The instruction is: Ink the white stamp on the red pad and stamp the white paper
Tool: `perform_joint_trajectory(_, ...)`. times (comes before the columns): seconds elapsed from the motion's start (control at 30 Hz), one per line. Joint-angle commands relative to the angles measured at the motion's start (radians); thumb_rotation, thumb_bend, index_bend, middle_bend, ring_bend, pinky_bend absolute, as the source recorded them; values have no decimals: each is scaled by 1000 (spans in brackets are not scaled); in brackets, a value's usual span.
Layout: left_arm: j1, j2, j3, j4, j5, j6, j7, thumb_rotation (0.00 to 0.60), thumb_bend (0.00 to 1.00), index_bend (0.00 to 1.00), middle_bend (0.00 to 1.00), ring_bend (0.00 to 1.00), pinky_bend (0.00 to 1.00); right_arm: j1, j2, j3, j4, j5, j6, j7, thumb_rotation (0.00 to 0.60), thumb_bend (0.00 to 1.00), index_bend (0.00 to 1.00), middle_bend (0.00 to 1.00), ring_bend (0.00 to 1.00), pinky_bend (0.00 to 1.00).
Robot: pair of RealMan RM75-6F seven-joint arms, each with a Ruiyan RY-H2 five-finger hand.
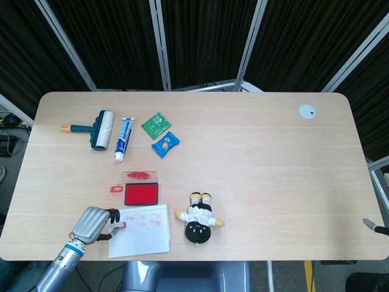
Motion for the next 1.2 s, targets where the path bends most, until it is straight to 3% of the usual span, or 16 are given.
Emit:
perform_joint_trajectory(0.03,-1,0,0,3,-3,-11,-2,600,374,576,570,855,855,0,0,0,0,1,-1,0,600,0,0,0,0,0)
perform_joint_trajectory(1.2,1,-66,-17,101,-18,-71,26,600,373,579,572,854,854,0,6,4,7,12,-9,21,600,0,0,0,0,0)
